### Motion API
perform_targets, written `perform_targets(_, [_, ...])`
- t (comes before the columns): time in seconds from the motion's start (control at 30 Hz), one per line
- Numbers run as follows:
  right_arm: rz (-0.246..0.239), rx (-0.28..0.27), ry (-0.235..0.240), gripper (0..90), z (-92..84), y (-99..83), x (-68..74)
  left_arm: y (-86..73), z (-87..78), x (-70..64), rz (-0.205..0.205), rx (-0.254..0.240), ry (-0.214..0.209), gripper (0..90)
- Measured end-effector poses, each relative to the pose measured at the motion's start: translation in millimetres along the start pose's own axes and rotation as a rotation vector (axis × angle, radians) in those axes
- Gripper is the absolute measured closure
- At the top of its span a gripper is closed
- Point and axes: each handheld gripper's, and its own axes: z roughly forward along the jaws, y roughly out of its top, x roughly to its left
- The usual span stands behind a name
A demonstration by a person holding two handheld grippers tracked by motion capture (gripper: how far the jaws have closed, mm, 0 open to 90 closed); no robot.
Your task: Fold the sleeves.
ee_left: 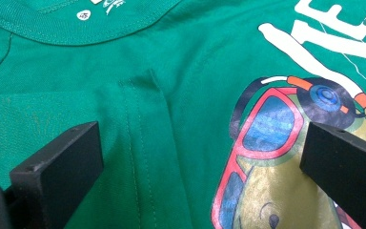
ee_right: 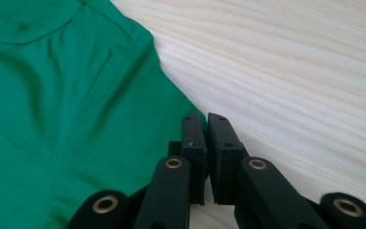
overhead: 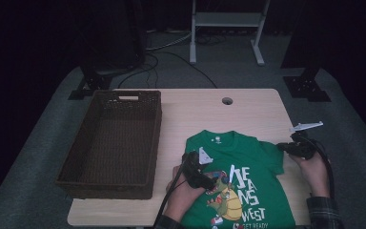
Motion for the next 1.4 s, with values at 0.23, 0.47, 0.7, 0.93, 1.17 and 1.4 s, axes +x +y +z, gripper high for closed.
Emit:
perform_targets(0.23, [-0.002,-0.013,0.014,86.5,-5.7,2.7,4.5,0.0,0.0,0.0,0.0,0.0,0.0,0.0])
perform_targets(0.47, [-0.036,-0.017,0.02,86.5,-9.4,10.5,16.5,0.0,0.0,0.1,-0.001,0.0,-0.001,0.0])
perform_targets(0.7, [-0.068,-0.019,0.027,86.5,-10.1,16.2,27.5,0.0,0.1,0.1,-0.002,0.0,-0.001,0.0])
perform_targets(0.93, [-0.089,-0.011,0.032,86.5,-6.7,18.9,36.3,0.0,0.1,0.1,-0.002,0.0,-0.001,0.0])
perform_targets(1.17, [-0.113,-0.013,0.043,86.5,-5.2,21.8,44.8,0.0,0.1,0.1,-0.002,0.0,-0.002,0.0])
perform_targets(1.4, [-0.152,-0.022,0.053,86.5,-5.1,27.6,57.0,0.0,0.1,0.1,-0.002,0.0,-0.002,0.0])
